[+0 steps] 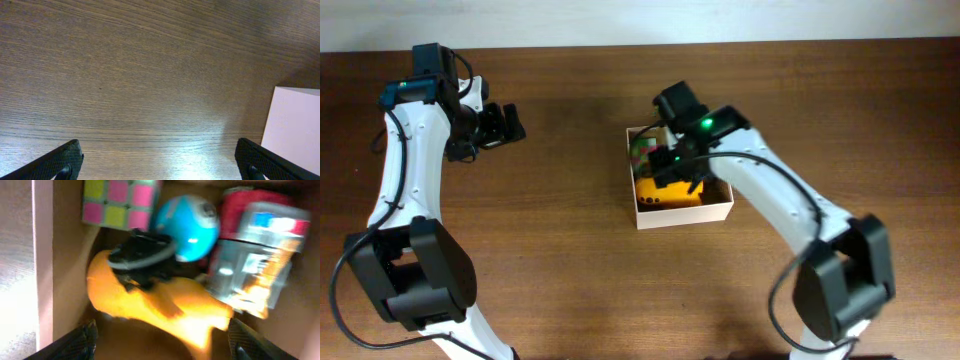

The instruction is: Pack container

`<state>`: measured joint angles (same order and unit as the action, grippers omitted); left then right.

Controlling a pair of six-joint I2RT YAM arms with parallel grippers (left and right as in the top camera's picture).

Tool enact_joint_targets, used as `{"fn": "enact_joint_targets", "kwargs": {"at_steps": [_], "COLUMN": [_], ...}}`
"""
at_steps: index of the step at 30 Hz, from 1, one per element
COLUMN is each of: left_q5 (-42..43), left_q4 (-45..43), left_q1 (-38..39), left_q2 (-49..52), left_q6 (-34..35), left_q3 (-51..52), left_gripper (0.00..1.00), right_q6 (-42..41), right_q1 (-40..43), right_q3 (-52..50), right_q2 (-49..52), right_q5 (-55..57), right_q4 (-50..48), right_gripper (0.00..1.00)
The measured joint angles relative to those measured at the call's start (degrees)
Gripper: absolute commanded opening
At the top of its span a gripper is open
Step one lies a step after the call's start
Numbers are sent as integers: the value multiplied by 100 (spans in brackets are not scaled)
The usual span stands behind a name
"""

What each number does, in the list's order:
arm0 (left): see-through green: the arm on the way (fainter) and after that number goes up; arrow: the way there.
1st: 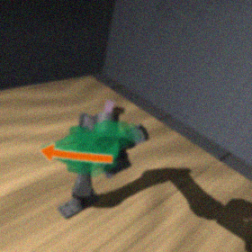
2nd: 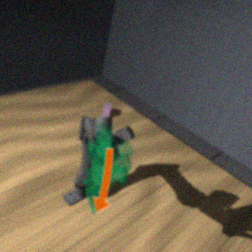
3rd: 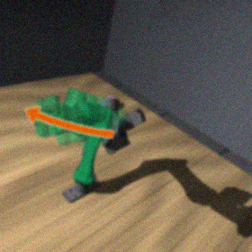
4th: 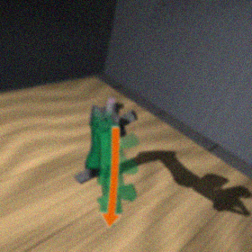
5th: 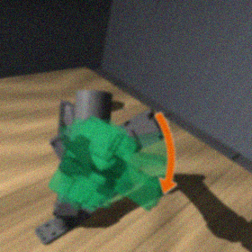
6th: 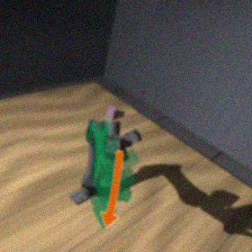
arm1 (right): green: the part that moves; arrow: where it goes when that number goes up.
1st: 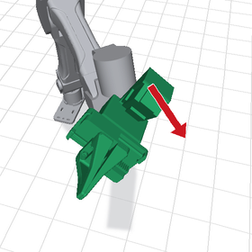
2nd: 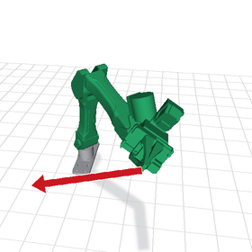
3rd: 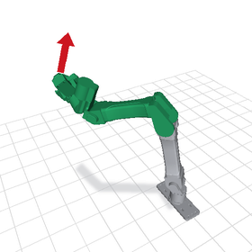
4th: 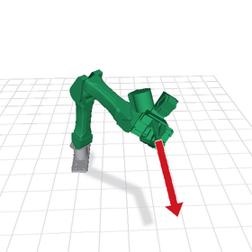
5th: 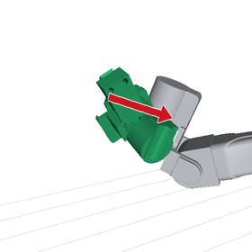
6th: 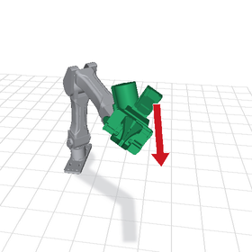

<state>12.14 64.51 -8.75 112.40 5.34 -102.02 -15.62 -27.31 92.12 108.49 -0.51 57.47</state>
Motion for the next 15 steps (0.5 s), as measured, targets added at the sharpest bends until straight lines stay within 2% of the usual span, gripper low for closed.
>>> {"fn": "enact_joint_targets", "kwargs": {"at_steps": [5,10,15], "left_q5": [-2,-2,0], "left_q4": [0,-2,0], "left_q1": [0,0,0], "left_q2": [0,0,0], "left_q6": [0,0,0], "left_q3": [0,0,2], "left_gripper": [99,99,99], "right_q6": [9,-20,-26], "right_q1": [538,1445,2297], "right_q3": [157,297,308], "right_q2": [-774,-1641,-1965], "right_q5": [35,55,74], "right_q4": [109,505,1154], "right_gripper": [89,92,96]}}
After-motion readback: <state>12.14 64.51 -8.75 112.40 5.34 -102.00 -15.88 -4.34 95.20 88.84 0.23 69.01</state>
